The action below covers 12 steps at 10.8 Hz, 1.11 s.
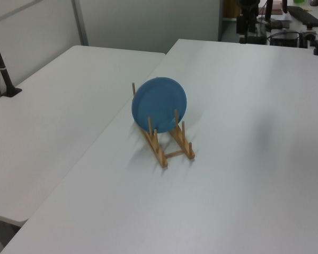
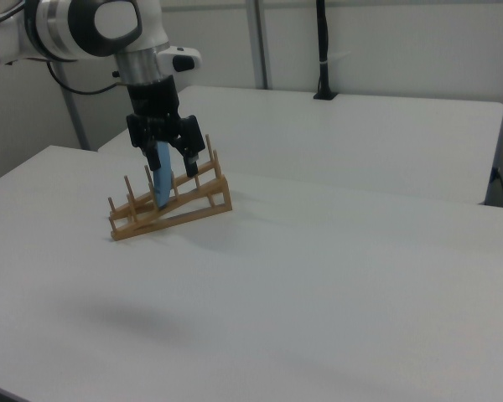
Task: Pick plate from plate rack
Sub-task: 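Move the open gripper toward the blue plate in the wooden rack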
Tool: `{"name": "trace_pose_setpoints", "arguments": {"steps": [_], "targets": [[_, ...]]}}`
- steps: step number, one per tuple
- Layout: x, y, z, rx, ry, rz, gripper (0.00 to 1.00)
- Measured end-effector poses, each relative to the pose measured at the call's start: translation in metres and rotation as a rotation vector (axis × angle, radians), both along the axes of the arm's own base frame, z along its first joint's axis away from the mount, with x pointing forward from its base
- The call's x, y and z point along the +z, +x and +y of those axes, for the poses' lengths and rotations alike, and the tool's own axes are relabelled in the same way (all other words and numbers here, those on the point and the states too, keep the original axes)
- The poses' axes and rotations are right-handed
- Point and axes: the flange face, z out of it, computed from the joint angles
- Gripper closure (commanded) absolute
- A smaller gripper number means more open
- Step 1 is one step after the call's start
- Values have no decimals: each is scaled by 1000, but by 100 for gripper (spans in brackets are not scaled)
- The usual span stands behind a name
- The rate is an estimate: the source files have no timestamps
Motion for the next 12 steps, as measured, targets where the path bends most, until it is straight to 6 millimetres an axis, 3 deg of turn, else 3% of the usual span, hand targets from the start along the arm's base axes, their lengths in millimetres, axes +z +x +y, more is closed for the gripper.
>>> {"name": "trace_pose_setpoints", "arguments": {"steps": [4,6,9,11,12], "targets": [[13,3,6,12,-1,-41,0],[24,11,21,46,-3,-116,0],[12,36,90,112,-15,-227,0],[-15,58,133,84,-61,-300,0],[-29,65,153,69,-78,-328,6]]}}
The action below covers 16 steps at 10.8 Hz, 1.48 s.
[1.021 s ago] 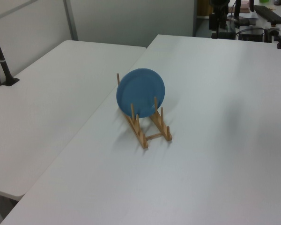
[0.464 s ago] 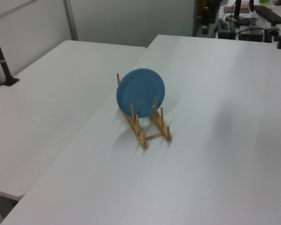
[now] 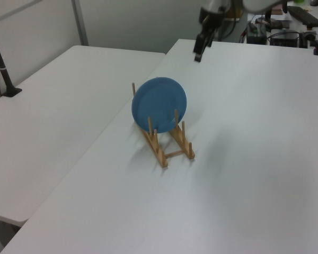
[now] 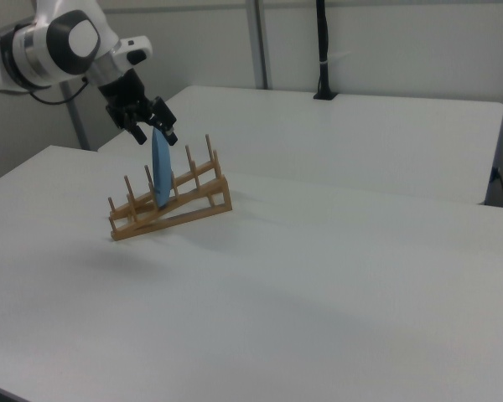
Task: Pick plate from plate rack
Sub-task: 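Move the open gripper toward the blue plate in the wooden rack, then lower the gripper onto the plate's rim and close on it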
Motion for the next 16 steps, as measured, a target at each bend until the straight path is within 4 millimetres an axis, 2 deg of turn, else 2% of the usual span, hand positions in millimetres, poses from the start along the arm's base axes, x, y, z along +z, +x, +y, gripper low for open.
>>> {"name": "trace_pose_setpoints", "arguments": {"steps": [1,3,5,8,14,16], "targets": [[-13,5,20,-13,-11,-24,14],[-36,12,53,-26,-29,-61,42],[-56,21,74,-28,-68,-110,46],[-70,38,73,-36,-101,-127,56],[-75,43,78,-23,-101,-141,59],[-74,43,80,-20,-101,-142,66]]}}
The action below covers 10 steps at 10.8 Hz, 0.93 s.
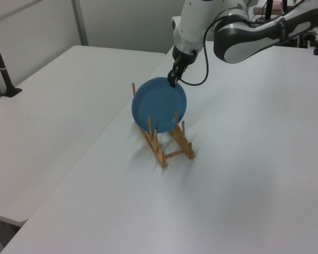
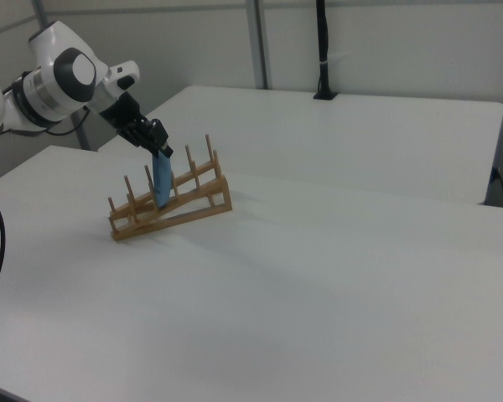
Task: Pick plate from plate rack
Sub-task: 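Lower the gripper onto the plate's rim and close on it, then lift the blue plate up out of the rack slots and away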
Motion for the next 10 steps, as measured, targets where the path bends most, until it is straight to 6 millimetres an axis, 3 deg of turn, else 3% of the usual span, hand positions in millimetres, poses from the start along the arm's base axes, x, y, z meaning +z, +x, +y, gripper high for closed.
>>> {"name": "trace_pose_setpoints", "arguments": {"steps": [2,5,10], "targets": [[0,-1,5,10,-4,-2,75],[1,-4,14,28,-17,-6,96],[3,-1,6,25,-51,-20,100]]}}
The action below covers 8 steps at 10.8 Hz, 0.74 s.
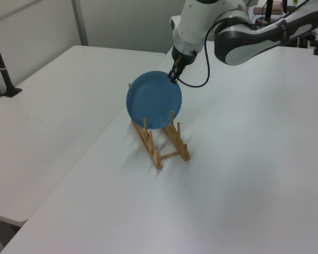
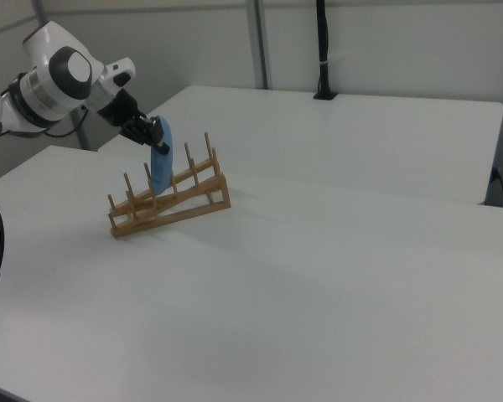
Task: Pick plate from plate rack
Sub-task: 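Lift the blue plate up out of the rack slots and away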
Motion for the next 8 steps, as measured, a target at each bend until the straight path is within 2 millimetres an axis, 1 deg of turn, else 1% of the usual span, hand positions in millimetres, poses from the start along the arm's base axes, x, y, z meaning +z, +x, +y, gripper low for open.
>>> {"name": "trace_pose_setpoints", "arguments": {"steps": [2,4,6,7,8], "targets": [[9,1,-5,-4,0,-15,100],[34,-1,-14,-3,3,-45,100],[64,-8,-33,-5,-11,-53,100],[73,-12,-45,-4,-33,-27,100],[76,-15,-57,-1,-41,10,100]]}}
